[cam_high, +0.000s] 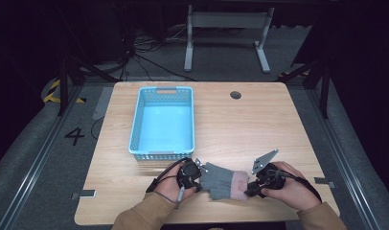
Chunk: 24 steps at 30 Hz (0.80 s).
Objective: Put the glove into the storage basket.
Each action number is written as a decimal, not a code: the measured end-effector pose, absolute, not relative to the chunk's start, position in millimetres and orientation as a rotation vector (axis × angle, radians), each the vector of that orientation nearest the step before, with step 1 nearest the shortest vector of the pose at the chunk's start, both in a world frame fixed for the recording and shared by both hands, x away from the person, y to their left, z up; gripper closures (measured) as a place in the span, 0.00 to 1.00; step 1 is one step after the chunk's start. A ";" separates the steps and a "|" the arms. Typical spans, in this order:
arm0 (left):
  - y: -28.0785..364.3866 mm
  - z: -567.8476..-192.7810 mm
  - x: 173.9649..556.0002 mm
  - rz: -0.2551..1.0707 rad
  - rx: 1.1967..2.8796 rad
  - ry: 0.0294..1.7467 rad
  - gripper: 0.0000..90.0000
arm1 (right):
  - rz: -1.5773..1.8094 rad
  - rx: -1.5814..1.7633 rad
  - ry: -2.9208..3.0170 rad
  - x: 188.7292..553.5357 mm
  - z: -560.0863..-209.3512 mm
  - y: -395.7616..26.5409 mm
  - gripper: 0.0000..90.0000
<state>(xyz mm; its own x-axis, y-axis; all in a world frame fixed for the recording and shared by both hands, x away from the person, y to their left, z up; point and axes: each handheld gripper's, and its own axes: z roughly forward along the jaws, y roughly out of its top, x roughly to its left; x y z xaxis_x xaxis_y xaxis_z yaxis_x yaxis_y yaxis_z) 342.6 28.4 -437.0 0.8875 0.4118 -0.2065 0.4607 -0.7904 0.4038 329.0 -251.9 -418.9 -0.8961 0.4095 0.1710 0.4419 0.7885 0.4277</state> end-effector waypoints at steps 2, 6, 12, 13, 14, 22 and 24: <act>27.9 -436.8 341.8 -0.132 2.607 0.626 0.99 | -0.723 -0.681 -2.899 329.1 -418.5 -252.0 0.89; 27.6 -432.6 338.8 -0.113 2.602 0.615 1.00 | -0.718 -0.661 -2.914 328.7 -416.7 -251.0 0.97; 30.0 -424.5 334.0 -0.085 2.582 0.593 1.00 | -0.742 -0.655 -2.940 327.1 -410.2 -251.2 0.98; 30.0 -424.5 334.0 -0.085 2.582 0.593 1.00 | -0.742 -0.655 -2.940 327.1 -410.2 -251.2 0.98; 30.3 -423.0 332.9 -0.082 2.580 0.585 1.00 | -0.749 -0.649 -2.943 326.7 -407.7 -251.8 0.99; 28.3 -419.5 326.1 -0.106 2.583 0.550 1.00 | -0.796 -0.682 -2.980 329.9 -400.7 -255.6 0.99; 27.2 -419.8 325.6 -0.112 2.590 0.544 1.00 | -0.791 -0.692 -2.978 331.8 -402.2 -256.3 0.99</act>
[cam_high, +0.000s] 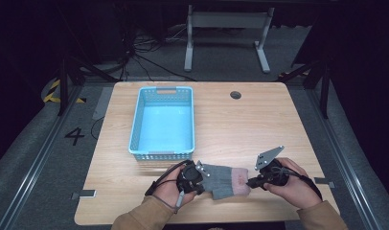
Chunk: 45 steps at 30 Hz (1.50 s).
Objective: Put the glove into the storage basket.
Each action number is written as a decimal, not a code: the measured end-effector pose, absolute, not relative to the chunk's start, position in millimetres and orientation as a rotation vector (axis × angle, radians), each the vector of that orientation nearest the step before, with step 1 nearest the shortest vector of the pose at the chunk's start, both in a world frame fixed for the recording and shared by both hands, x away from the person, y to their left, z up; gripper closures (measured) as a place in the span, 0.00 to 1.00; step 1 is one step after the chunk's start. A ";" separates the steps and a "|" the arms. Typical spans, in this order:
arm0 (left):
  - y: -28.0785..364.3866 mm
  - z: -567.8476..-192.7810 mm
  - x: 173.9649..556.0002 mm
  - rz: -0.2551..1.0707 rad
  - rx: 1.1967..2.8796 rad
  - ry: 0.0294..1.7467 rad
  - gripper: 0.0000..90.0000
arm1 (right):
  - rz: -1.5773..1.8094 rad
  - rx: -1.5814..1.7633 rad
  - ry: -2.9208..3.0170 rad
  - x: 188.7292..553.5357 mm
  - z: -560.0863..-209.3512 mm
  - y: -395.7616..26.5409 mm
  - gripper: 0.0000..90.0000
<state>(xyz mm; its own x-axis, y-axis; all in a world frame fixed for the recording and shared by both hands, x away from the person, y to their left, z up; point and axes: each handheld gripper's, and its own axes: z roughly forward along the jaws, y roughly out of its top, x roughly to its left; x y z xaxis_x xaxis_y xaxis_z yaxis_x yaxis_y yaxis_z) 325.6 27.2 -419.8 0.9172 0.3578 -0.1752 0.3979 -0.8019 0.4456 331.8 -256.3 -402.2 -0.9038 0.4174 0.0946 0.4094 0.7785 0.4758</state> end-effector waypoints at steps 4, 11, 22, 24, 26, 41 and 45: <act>25.2 -424.3 326.6 -0.118 2.599 0.544 1.00 | 0.770 0.697 2.954 334.6 -406.2 -256.5 0.99; 27.8 -427.5 330.5 -0.148 2.589 0.573 0.91 | 0.766 0.746 2.950 337.0 -412.7 -257.9 0.90; 36.4 -410.2 334.5 -0.072 2.499 0.614 0.69 | 0.854 0.820 2.836 338.0 -398.4 -277.8 0.80; 35.8 -406.3 334.8 -0.060 2.483 0.618 0.68 | 0.872 0.847 2.808 338.2 -397.0 -282.8 0.79; 34.0 -403.4 334.5 -0.042 2.485 0.622 0.66 | 0.880 0.873 2.784 339.0 -395.9 -287.6 0.79; 4.9 -409.8 343.7 0.022 2.396 0.653 0.43 | 0.926 1.028 2.694 346.5 -399.1 -314.5 0.72; -5.0 -414.9 345.6 0.025 2.395 0.643 0.39 | 0.941 1.034 2.686 346.6 -399.0 -316.7 0.71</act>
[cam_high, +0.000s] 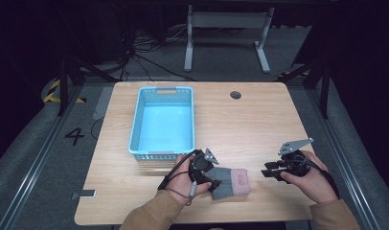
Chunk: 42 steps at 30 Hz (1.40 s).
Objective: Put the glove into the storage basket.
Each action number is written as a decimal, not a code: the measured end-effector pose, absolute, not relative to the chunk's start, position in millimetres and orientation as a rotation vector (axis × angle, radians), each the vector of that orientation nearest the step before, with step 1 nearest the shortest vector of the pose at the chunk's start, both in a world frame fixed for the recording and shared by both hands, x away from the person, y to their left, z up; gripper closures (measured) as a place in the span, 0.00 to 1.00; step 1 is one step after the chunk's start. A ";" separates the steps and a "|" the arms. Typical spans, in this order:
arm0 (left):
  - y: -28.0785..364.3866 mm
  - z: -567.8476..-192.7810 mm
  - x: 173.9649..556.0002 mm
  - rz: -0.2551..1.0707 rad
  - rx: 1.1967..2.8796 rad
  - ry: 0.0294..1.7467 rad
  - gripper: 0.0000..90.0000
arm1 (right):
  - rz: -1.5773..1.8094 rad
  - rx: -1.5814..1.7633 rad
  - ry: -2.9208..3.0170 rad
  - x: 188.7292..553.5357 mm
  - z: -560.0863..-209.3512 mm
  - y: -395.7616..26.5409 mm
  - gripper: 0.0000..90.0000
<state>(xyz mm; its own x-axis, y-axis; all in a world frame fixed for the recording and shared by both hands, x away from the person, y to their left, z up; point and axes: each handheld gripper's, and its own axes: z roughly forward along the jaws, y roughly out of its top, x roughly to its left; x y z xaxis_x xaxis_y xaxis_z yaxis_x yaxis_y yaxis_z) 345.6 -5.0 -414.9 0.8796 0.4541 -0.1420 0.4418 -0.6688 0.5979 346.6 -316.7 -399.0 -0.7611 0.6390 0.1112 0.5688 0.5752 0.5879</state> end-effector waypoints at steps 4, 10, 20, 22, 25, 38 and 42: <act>-11.3 -421.1 348.2 0.006 2.404 0.647 0.33 | 0.962 1.057 2.686 347.7 -398.9 -318.9 0.70; -16.3 -428.3 352.1 0.002 2.419 0.604 0.30 | 0.976 1.071 2.686 348.7 -400.0 -321.3 0.69; -28.2 -435.7 353.3 0.011 2.421 0.587 0.28 | 1.016 1.092 2.687 348.6 -400.8 -321.4 0.67; -28.3 -437.0 353.6 0.010 2.429 0.586 0.29 | 1.027 1.095 2.691 348.7 -401.3 -321.2 0.67; -29.8 -438.9 353.4 0.013 2.427 0.580 0.28 | 1.036 1.101 2.689 349.1 -401.7 -321.4 0.67; -38.8 -449.2 347.2 0.072 2.455 0.564 0.16 | 1.061 1.102 2.691 348.8 -401.9 -320.3 0.65; -39.3 -451.6 346.2 0.100 2.446 0.555 0.15 | 1.071 1.101 2.691 348.7 -401.7 -320.1 0.65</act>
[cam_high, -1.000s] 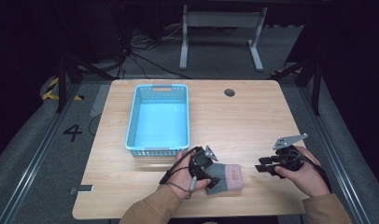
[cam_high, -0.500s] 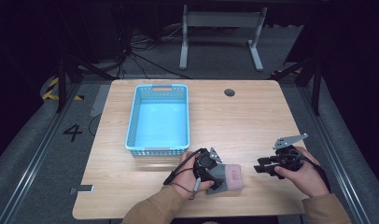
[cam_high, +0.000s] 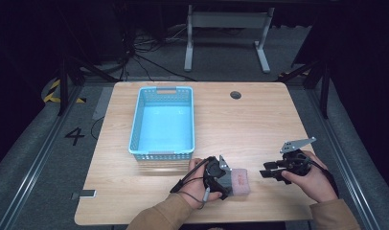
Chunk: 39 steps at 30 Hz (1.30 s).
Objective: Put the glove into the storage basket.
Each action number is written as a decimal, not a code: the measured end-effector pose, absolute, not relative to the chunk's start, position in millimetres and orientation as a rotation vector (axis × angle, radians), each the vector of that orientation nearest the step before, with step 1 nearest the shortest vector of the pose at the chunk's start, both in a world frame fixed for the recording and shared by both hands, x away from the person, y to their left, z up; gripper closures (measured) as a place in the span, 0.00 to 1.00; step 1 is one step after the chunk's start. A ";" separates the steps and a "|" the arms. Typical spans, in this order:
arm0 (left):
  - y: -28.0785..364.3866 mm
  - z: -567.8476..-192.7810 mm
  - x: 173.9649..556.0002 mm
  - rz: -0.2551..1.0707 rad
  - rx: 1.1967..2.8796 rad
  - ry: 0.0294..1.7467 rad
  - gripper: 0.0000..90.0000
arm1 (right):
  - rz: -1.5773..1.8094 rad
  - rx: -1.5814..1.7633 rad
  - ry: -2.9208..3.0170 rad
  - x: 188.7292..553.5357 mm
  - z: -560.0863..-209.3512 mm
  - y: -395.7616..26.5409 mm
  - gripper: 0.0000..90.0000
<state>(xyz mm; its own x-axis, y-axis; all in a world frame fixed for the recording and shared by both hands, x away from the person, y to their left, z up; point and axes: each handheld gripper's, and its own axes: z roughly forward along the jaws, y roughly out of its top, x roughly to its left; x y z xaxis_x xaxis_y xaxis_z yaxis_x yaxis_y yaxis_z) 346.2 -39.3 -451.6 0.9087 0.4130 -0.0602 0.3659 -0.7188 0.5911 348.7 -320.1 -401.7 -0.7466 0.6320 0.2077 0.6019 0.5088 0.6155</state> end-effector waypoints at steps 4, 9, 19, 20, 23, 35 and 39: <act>-40.3 -452.3 344.7 0.115 2.454 0.550 0.15 | 1.078 1.099 2.691 348.6 -401.6 -319.8 0.65; -41.7 -453.0 342.5 0.127 2.458 0.560 0.16 | 1.079 1.103 2.687 348.8 -401.8 -319.8 0.65; -43.9 -449.5 335.3 0.140 2.465 0.599 0.34 | 1.090 1.105 2.678 349.1 -400.7 -319.1 0.65; -44.5 -449.5 334.4 0.147 2.459 0.602 0.36 | 1.092 1.105 2.678 349.2 -400.7 -319.1 0.64; -44.4 -449.5 332.6 0.151 2.436 0.620 0.47 | 1.095 1.107 2.676 349.5 -400.9 -319.6 0.64; -41.1 -454.2 332.5 0.149 2.332 0.682 0.73 | 1.103 1.113 2.667 350.3 -400.9 -319.4 0.64; -38.4 -455.3 333.9 0.139 2.308 0.679 0.76 | 1.107 1.117 2.663 350.9 -401.3 -319.4 0.64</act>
<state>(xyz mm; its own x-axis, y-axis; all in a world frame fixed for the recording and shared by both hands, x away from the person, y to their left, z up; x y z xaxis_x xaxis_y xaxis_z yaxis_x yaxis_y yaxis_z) 333.9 -38.4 -455.3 0.8556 0.5093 -0.0920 0.4323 -0.6055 0.6682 350.9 -319.4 -401.3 -0.7382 0.6390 0.2163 0.6039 0.4831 0.6339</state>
